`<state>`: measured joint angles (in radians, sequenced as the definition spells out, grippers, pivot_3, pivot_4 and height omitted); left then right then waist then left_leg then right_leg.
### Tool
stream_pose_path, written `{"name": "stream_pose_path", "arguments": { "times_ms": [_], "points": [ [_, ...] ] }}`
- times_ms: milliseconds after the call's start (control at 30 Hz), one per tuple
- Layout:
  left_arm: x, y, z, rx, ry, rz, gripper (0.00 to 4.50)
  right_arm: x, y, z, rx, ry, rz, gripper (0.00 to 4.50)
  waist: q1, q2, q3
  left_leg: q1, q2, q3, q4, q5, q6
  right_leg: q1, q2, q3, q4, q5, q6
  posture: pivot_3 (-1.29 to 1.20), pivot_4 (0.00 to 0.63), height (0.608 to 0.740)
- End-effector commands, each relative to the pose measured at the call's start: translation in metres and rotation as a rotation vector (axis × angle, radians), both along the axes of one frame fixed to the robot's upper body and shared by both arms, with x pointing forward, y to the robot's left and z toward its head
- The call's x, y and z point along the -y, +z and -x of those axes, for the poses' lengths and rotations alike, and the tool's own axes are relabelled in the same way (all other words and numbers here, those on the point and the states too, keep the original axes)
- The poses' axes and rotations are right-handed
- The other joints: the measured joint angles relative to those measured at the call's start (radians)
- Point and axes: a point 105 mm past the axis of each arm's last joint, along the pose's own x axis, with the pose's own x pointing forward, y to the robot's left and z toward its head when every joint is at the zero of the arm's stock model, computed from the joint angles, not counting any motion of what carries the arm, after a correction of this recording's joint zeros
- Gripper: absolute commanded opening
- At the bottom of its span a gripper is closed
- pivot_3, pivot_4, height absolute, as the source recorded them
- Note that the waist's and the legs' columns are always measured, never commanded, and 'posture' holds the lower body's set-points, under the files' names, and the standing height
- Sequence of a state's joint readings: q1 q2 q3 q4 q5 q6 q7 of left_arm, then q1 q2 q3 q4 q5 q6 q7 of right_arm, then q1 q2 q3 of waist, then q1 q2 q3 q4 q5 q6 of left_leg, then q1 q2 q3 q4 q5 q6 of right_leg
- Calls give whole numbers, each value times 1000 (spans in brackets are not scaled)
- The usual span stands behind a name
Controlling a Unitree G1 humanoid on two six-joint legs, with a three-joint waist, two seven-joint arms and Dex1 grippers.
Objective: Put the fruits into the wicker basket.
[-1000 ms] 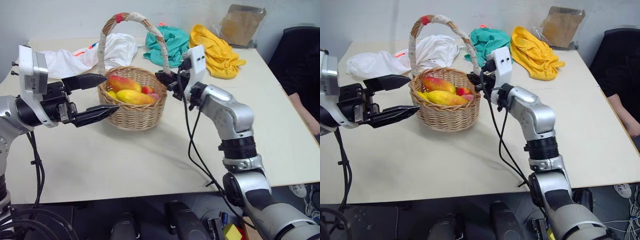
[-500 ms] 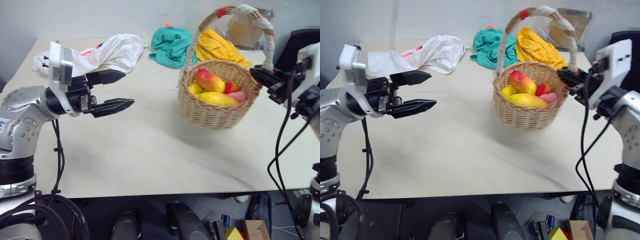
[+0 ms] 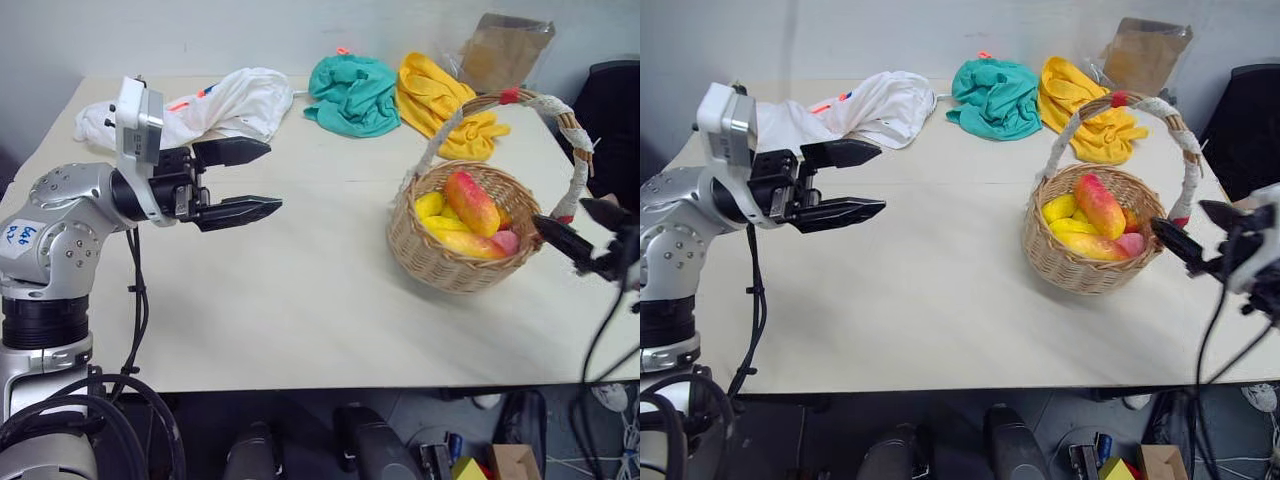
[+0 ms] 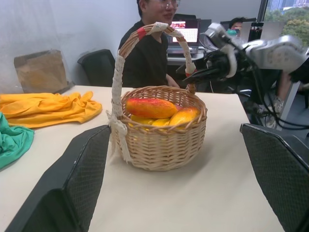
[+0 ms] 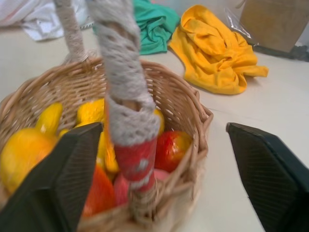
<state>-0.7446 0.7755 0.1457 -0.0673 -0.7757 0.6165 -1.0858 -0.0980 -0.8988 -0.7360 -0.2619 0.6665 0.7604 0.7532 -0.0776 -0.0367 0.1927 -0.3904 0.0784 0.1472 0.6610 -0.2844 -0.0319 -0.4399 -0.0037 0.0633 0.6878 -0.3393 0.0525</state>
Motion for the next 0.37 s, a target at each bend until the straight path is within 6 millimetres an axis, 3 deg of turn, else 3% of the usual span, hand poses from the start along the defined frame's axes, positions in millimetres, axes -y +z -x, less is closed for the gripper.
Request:
{"name": "stream_pose_path", "arguments": {
  "times_ms": [33,100,200,367],
  "points": [
    [-6,4,4,28,7,-19,4500,22,18,37,-110,26,118,4444,1,0,0,1,0,-1,0,0,0,2,0,0,-1,0,0,0,150,740],
    [-8,1,4,19,7,-27,4500,38,26,55,-186,29,142,4444,-1,0,0,6,1,-3,-2,0,0,11,3,-1,-8,0,1,0,150,740],
    [-10,-2,4,12,6,-47,4500,47,44,72,-214,85,91,4444,-8,-1,0,11,1,-3,-3,-1,2,18,3,0,-12,2,4,0,150,740],
    [-12,1,-3,23,12,-56,4500,55,43,80,-268,112,25,4444,-8,-1,1,23,1,-4,-10,-2,3,32,4,-1,-25,2,4,0,150,740]
  ]
}}
